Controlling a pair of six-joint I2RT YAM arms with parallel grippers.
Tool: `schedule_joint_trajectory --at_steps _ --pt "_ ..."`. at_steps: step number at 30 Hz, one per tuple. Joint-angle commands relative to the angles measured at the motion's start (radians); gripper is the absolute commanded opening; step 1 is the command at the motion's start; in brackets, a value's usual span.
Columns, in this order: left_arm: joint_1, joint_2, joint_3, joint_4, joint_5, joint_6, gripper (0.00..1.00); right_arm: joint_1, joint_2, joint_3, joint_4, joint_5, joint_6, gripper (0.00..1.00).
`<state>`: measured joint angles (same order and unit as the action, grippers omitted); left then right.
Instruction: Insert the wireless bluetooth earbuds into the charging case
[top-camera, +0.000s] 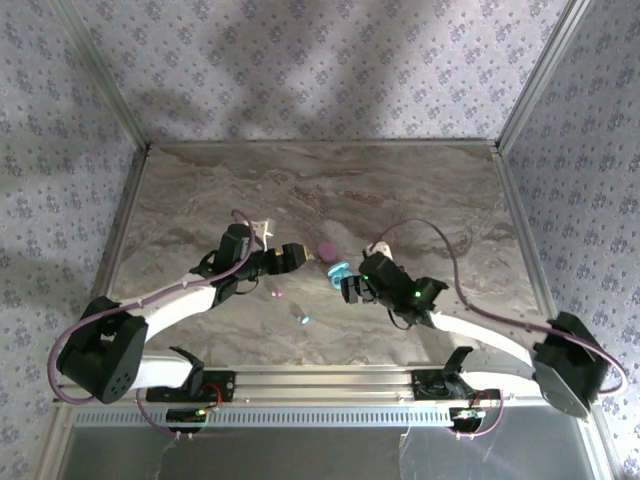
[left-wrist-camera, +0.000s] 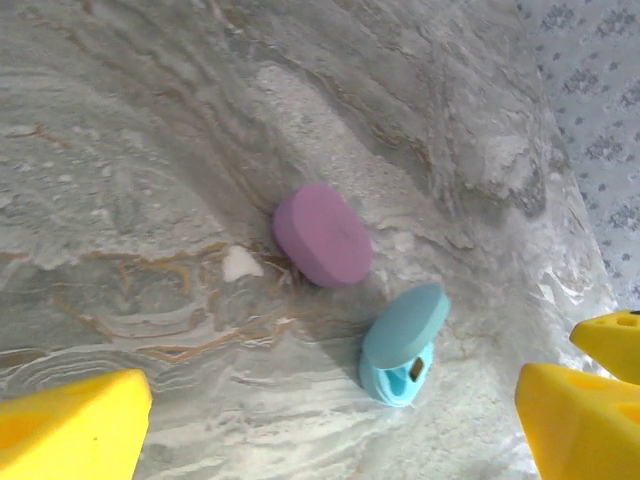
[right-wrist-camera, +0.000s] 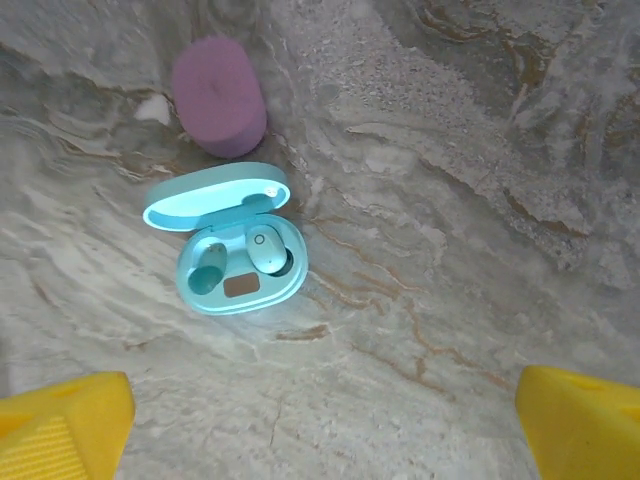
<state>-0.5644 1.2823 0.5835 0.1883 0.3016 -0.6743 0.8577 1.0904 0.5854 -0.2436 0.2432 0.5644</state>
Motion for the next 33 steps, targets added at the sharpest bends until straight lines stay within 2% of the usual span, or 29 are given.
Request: schedule_joint_trajectory --at_steps 1,4,7,10,17,23,33 --pt "-0.037 -0.095 0.055 -0.274 -0.016 0.025 0.85 -0.050 -0.106 -0.072 0.049 -0.214 0.096 0.97" --pt "-0.044 -0.148 0.054 -0.407 -0.030 0.017 0.70 -0.082 -0.149 -0.099 0.078 -0.328 0.135 0.95" --pt "-0.044 -0.180 0.041 -0.487 -0.022 0.019 0.61 -0.079 -0.148 -0.112 0.126 -0.398 0.199 0.89" --pt "-0.045 -0.173 0.032 -0.508 0.017 0.018 0.54 -0.076 -0.121 -0.161 0.250 -0.463 0.295 0.79" --pt "-0.050 -0.066 0.026 -0.492 0.088 0.032 0.33 0.017 0.033 -0.175 0.406 -0.451 0.424 0.58" --pt "-0.064 -0.036 0.008 -0.461 0.102 0.037 0.28 0.097 0.182 -0.140 0.501 -0.427 0.506 0.45" --pt "-0.069 -0.049 -0.051 -0.448 0.085 0.032 0.25 0.180 0.368 -0.036 0.551 -0.426 0.577 0.35"
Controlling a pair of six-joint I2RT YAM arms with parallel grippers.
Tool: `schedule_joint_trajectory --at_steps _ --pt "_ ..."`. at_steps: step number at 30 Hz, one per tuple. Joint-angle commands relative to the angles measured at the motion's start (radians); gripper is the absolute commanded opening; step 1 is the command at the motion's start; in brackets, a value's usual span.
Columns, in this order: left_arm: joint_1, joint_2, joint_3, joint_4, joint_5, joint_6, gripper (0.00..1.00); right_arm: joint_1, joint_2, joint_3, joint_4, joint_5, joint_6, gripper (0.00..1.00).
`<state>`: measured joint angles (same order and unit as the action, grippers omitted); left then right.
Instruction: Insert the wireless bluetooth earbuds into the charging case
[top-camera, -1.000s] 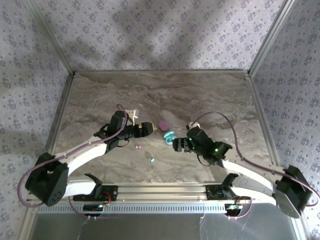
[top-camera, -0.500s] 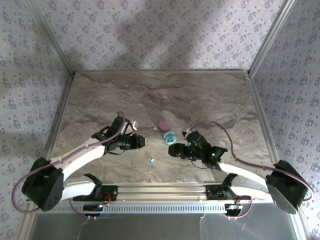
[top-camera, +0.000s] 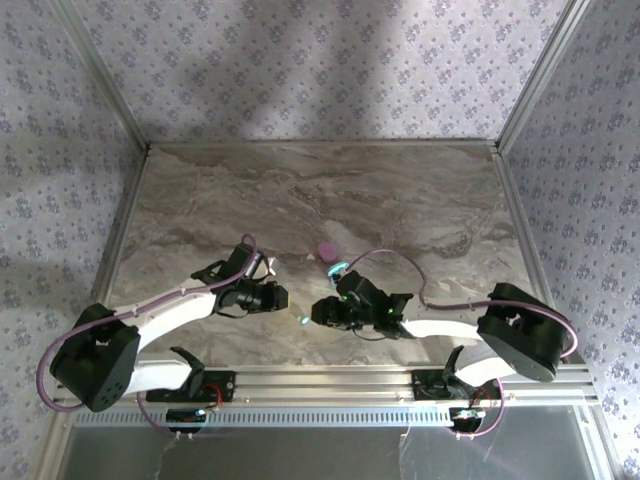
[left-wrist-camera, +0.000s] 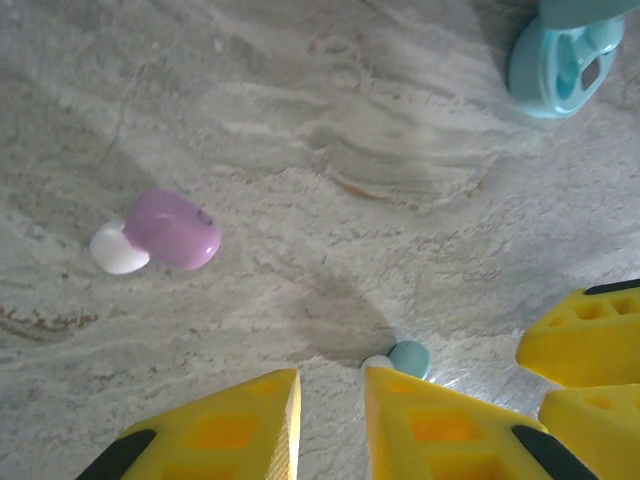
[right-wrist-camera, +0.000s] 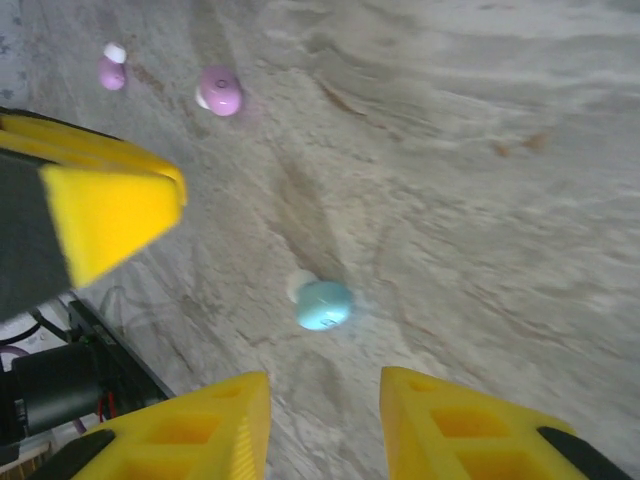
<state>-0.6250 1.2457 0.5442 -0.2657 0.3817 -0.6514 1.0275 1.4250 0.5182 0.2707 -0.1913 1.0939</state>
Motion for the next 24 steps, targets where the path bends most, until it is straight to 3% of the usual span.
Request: schedule_joint_trajectory --at_steps 1,24 --pt "-0.008 -0.012 -0.015 0.009 0.006 0.009 0.25 0.015 0.046 0.038 0.042 0.007 0.055 0.34" --pt "-0.008 -0.012 -0.022 0.008 -0.009 0.050 0.27 0.039 0.226 0.127 0.047 -0.022 0.135 0.35"
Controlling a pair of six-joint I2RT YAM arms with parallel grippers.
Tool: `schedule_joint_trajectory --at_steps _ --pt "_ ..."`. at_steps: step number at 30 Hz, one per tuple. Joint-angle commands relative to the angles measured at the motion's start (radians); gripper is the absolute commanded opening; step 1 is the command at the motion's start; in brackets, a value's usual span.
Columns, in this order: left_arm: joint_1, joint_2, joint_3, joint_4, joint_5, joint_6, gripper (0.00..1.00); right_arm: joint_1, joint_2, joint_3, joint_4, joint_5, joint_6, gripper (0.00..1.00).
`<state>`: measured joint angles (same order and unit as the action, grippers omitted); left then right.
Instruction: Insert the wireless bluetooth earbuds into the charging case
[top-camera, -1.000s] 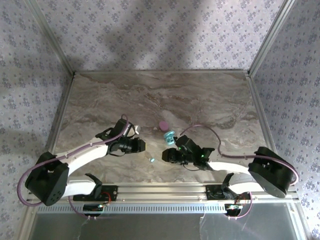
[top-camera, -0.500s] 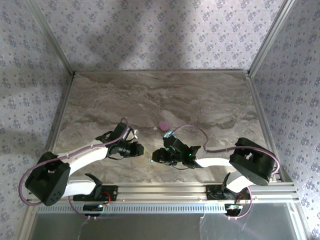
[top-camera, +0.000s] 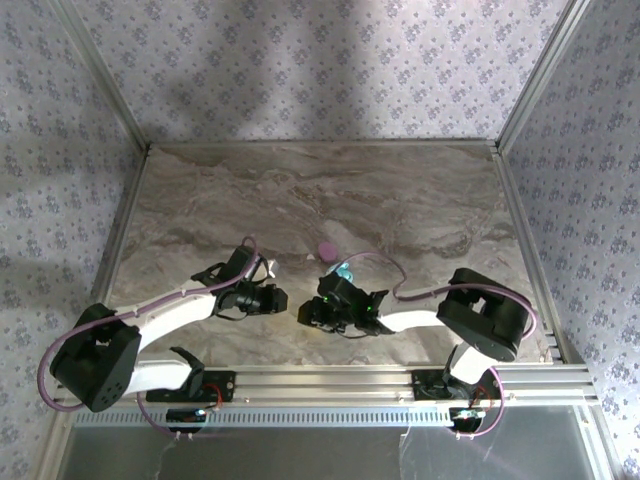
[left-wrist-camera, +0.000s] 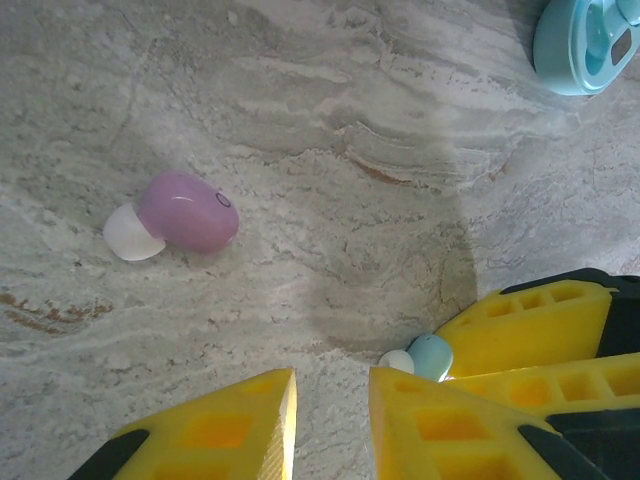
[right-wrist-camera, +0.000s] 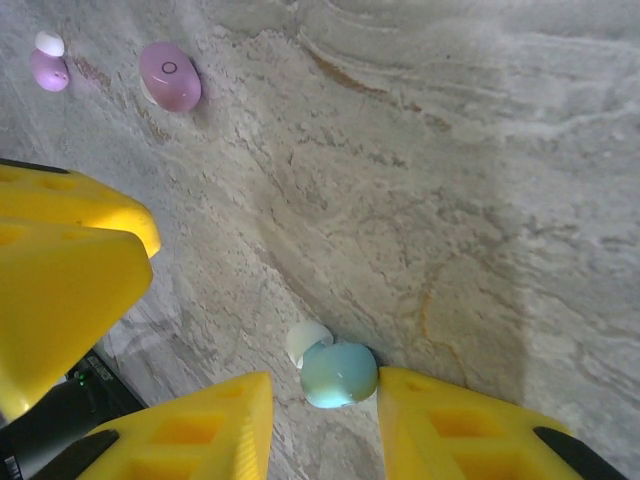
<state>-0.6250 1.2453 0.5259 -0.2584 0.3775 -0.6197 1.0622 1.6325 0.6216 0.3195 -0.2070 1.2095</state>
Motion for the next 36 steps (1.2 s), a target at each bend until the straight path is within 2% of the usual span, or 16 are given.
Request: schedule_joint_trajectory --at_steps 1,25,36 --pt "-0.008 -0.012 -0.004 -0.001 -0.005 0.018 0.27 0.002 0.021 0.029 -0.006 -0.006 0.017 0.35" --pt "-0.008 -0.043 -0.033 0.002 -0.002 0.012 0.28 -0.042 0.071 0.067 -0.007 -0.017 0.010 0.30" --pt "-0.008 -0.054 -0.051 0.004 -0.002 0.007 0.28 -0.030 0.090 0.102 -0.084 -0.028 0.001 0.28"
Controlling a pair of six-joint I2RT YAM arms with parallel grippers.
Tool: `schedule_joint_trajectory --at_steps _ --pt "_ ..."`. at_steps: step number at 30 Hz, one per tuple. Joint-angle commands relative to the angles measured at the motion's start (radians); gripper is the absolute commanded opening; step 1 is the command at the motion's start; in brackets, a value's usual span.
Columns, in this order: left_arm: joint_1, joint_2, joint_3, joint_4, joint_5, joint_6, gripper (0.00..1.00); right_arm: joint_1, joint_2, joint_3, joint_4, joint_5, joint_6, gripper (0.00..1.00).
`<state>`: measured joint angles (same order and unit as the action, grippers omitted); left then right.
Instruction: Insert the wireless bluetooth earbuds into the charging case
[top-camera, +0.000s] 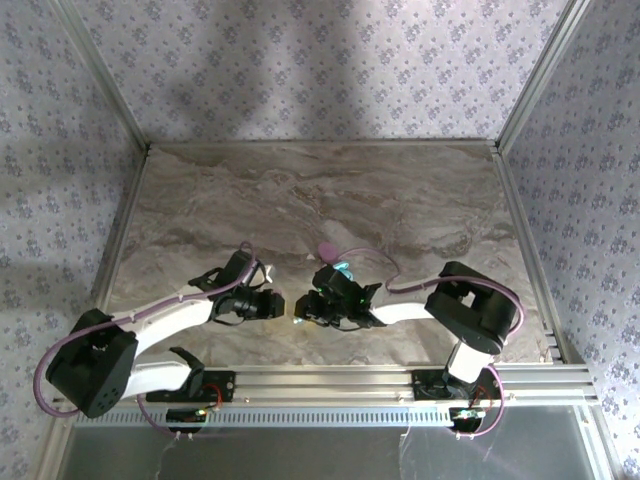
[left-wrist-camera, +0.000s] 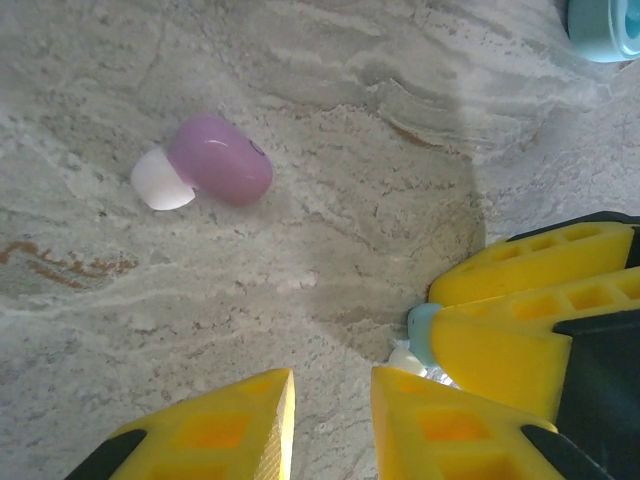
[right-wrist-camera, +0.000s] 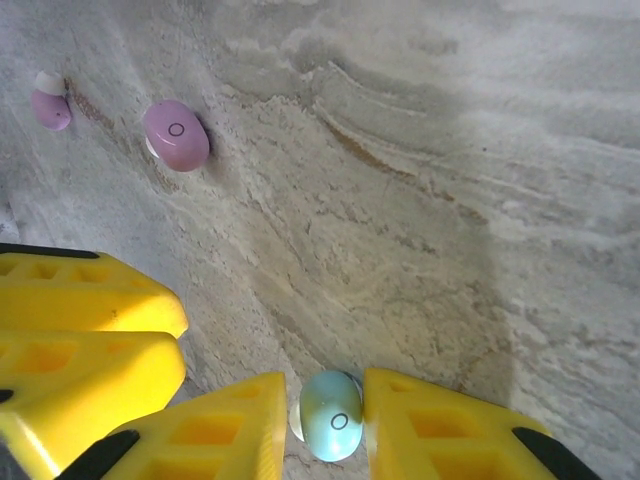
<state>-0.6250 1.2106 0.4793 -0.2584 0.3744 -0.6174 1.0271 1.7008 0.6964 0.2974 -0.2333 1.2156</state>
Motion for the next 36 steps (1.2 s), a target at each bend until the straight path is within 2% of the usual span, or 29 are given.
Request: schedule_joint_trajectory --at_steps 1,23,36 --pt "-0.008 -0.020 -0.004 0.002 0.001 0.004 0.28 0.007 0.023 0.030 -0.072 0.000 -0.006 0.27" --pt "-0.008 -0.040 -0.011 0.006 -0.005 -0.004 0.30 0.040 0.082 0.160 -0.301 0.003 -0.119 0.28" --pt "-0.008 -0.074 -0.039 0.012 -0.018 -0.021 0.32 0.049 0.100 0.170 -0.316 0.008 -0.141 0.24"
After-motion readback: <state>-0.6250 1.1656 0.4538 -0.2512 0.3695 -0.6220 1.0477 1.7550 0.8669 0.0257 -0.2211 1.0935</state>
